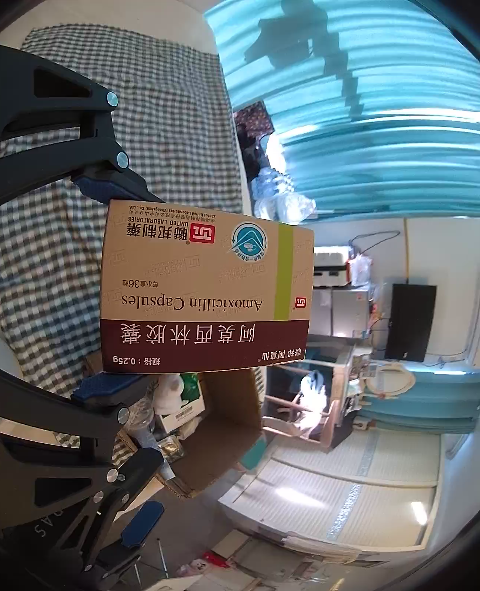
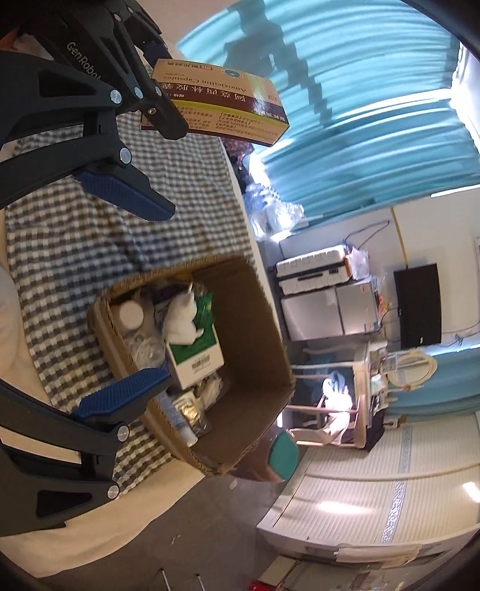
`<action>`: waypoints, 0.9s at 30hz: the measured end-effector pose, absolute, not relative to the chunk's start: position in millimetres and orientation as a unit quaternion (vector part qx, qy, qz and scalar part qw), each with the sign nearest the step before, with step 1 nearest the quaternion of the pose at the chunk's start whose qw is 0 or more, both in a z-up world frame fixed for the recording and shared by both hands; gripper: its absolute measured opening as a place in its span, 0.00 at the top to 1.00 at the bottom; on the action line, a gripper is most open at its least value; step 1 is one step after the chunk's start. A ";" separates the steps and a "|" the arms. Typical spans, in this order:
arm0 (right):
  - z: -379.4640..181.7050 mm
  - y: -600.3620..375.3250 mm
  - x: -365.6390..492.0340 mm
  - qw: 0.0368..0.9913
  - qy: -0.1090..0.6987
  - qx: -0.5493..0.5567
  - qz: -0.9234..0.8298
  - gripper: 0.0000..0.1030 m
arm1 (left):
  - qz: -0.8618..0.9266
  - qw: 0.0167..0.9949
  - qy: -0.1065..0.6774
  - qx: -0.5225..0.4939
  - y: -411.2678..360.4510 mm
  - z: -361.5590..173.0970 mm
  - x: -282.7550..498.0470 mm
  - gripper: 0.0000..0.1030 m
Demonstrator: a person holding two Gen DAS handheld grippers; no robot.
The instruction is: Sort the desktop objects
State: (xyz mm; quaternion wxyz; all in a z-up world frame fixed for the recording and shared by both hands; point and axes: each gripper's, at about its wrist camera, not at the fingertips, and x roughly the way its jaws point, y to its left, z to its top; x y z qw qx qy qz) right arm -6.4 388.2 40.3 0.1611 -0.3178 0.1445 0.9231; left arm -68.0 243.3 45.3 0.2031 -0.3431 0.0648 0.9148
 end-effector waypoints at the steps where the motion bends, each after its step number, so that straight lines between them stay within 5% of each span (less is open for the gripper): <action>1: 35.7 397.6 -8.2 0.170 0.143 -0.321 0.921 0.20 | 0.911 0.208 0.066 -0.349 251.8 40.3 -72.8 0.27; 11: 3.1 478.1 -15.7 0.248 0.177 -0.331 0.893 0.20 | 0.887 0.262 0.095 -0.369 362.6 -3.5 -115.6 0.26; 15: -3.0 491.8 -18.7 0.263 0.157 -0.342 0.888 0.20 | 0.879 0.274 0.123 -0.370 394.8 -20.2 -128.3 0.03; 27: 27.8 453.9 -0.5 0.198 0.172 -0.294 0.919 0.20 | 0.916 0.152 0.098 -0.358 278.6 16.7 -111.9 0.00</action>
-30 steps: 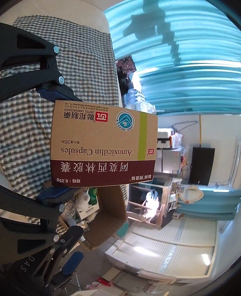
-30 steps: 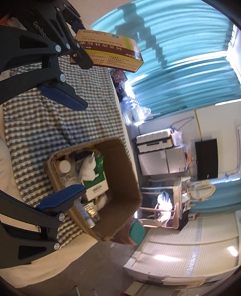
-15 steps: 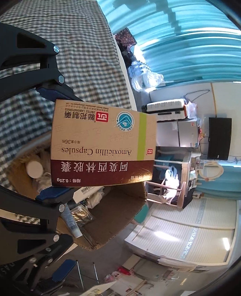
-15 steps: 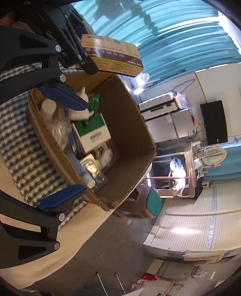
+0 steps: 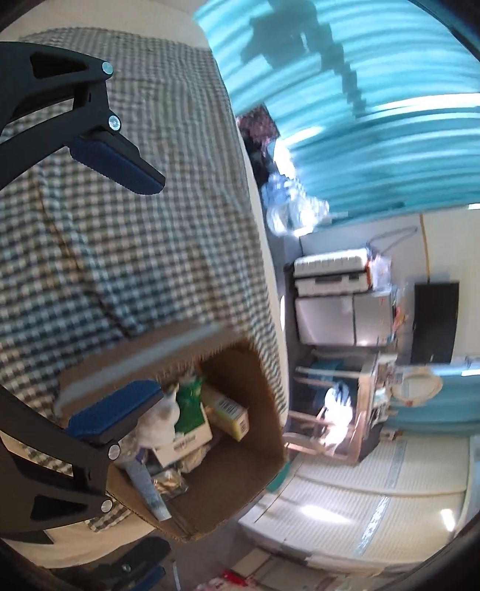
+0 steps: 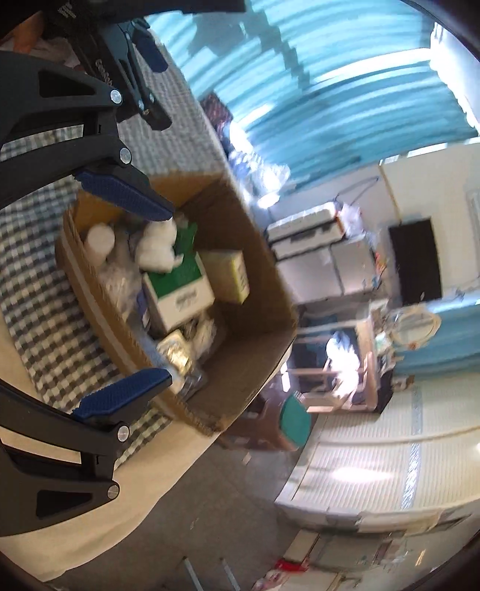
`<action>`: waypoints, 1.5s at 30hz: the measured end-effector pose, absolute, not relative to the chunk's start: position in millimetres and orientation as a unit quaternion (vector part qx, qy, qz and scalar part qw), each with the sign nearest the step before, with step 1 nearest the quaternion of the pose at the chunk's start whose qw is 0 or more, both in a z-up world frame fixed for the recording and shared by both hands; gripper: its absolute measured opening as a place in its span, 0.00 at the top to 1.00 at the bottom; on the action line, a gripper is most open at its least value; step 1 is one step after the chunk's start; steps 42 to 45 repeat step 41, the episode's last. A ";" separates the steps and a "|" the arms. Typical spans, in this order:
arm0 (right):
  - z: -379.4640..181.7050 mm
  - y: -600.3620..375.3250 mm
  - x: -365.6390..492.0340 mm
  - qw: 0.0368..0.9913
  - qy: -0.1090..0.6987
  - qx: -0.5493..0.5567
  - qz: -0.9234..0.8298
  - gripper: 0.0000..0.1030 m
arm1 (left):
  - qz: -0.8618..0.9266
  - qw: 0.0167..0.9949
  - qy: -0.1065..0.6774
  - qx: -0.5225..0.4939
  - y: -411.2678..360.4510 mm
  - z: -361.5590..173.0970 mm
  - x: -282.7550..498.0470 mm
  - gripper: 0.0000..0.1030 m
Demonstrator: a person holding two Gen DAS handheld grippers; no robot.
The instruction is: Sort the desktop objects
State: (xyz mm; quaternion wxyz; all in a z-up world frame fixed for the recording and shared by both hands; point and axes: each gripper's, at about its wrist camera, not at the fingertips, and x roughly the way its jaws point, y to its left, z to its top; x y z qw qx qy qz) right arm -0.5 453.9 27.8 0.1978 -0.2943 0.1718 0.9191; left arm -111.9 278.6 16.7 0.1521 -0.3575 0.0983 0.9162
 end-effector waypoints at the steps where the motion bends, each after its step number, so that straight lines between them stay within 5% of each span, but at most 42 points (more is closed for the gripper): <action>1: 33.9 446.8 2.6 0.179 0.168 -0.282 0.927 0.20 | 0.921 0.139 0.092 -0.353 268.3 22.5 -106.5 0.00; 12: 33.4 363.9 24.8 0.075 0.099 -0.238 0.963 0.00 | 0.950 0.041 0.040 -0.307 178.9 33.9 -48.2 0.00; 45: -8.6 338.5 -1.9 0.045 0.082 -0.293 0.952 0.00 | 0.943 0.043 0.049 -0.327 169.3 8.9 -50.8 0.00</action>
